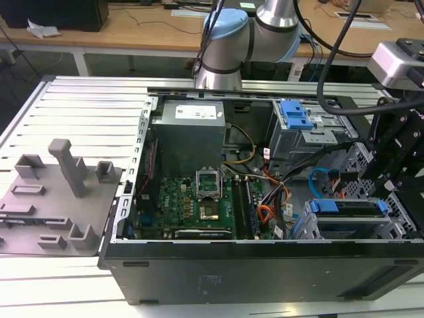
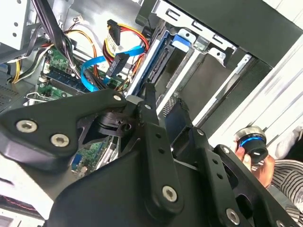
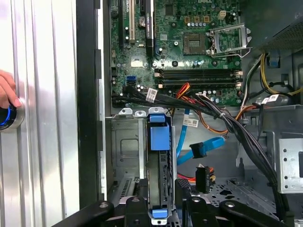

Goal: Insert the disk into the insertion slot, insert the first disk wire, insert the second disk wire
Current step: 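Insert the first disk wire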

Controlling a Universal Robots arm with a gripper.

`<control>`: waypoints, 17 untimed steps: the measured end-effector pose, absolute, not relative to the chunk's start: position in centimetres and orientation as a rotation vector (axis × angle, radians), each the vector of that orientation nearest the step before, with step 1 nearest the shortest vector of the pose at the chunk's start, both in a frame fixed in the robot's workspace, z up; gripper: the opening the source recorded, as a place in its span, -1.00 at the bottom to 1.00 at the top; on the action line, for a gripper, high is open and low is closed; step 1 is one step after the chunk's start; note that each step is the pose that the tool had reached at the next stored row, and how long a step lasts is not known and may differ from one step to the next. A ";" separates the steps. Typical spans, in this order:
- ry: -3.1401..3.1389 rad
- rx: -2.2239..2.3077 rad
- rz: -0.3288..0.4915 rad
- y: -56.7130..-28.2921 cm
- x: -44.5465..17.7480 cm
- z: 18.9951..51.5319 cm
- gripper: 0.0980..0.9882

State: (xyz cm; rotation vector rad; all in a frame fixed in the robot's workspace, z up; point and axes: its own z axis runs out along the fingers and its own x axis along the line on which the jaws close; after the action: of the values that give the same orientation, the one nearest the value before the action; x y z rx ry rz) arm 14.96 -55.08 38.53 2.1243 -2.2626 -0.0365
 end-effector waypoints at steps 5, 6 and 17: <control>-2.263 2.124 -0.037 -53.3 15.0 38.5 -0.41; -2.263 2.124 -0.037 -53.1 15.0 38.5 -0.41; -2.263 2.124 -0.037 -50.8 15.0 38.5 -0.41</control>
State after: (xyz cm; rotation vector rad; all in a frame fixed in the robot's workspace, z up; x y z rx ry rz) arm 14.96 -50.78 38.48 2.1245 -2.2628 -0.0370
